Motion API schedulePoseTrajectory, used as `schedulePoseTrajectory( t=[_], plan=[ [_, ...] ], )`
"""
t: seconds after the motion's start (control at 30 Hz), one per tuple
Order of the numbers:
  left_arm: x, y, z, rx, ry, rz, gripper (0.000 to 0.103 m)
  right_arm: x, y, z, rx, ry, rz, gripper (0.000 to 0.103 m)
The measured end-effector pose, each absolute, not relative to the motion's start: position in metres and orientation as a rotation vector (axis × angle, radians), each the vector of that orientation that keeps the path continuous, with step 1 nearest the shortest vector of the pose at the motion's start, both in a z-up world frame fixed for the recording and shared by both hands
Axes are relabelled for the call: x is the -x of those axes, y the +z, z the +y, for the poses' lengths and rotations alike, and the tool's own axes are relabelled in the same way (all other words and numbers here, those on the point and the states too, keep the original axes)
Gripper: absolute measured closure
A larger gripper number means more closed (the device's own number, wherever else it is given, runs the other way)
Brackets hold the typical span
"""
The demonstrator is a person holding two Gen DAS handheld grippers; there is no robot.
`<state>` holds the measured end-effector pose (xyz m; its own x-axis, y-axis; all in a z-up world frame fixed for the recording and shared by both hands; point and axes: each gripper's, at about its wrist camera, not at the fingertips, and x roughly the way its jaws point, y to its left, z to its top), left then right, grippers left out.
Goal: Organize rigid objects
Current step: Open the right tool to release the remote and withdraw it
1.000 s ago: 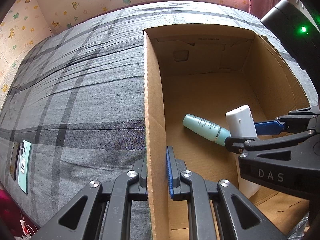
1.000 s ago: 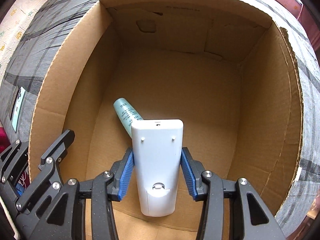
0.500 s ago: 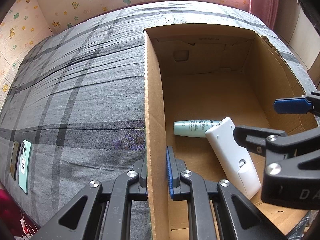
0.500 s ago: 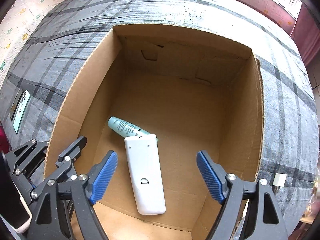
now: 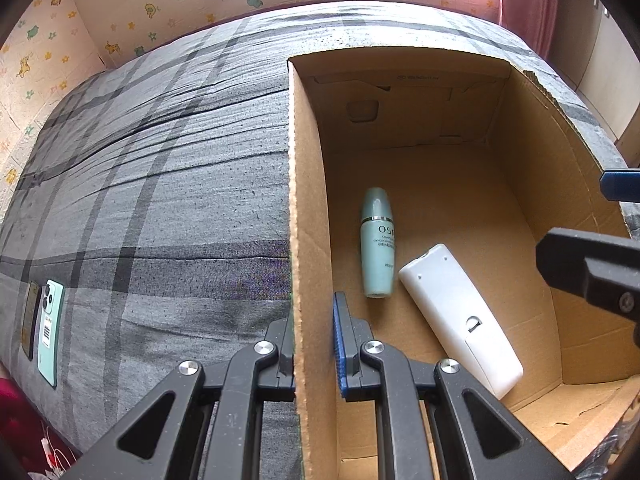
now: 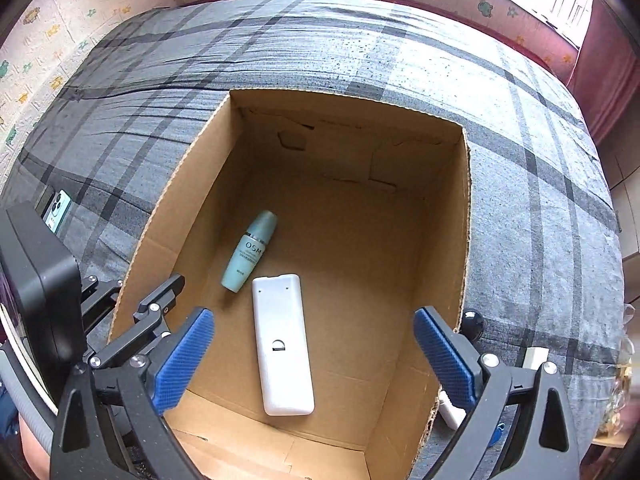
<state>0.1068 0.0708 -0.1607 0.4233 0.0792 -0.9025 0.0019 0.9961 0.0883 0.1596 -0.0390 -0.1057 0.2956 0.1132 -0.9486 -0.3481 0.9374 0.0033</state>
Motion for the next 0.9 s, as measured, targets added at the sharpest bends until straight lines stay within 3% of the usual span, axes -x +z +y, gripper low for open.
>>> schedulePoseTrajectory(
  t=[0.9],
  plan=[
    [-0.107, -0.161, 0.068, -0.092, 0.054, 1.137, 0.089, -0.175, -0.066, -0.178, 0.108, 0.066, 1.149, 0.001]
  ],
)
